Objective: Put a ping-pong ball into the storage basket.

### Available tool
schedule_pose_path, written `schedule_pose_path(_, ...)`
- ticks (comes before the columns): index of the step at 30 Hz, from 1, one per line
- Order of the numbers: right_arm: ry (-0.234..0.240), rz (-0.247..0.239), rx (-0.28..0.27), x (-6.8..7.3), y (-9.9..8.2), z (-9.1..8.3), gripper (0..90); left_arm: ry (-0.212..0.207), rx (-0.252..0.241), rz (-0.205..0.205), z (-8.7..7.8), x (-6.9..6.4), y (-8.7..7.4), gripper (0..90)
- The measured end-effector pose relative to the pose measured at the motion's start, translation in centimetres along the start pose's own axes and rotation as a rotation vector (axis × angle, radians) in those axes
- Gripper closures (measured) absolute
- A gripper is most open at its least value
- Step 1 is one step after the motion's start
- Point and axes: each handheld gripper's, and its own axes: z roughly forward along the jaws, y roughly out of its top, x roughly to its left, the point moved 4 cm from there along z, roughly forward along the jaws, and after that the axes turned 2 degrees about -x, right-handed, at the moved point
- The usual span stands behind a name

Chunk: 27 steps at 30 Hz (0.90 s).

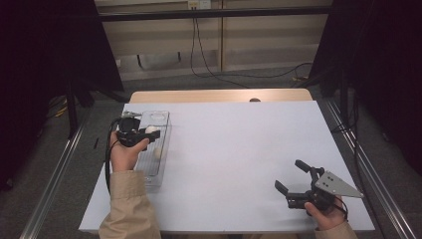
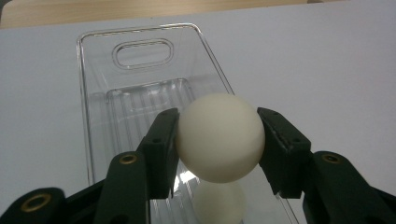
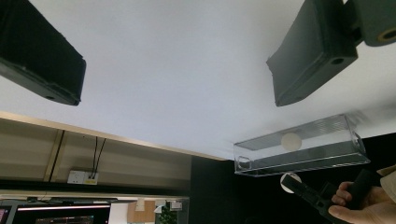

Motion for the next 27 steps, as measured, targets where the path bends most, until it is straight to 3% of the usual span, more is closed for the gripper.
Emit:
schedule_pose_path(9,0.002,0.0,0.002,-0.01,-0.02,0.04,2.6,0.006,-0.011,-0.02,0.02,0.44,-0.26,51.0)
schedule_pose_path(27,0.001,0.002,0.0,-0.05,0.0,0.01,2.6,0.025,0.008,-0.006,0.52,0.56,-0.53,50.9)
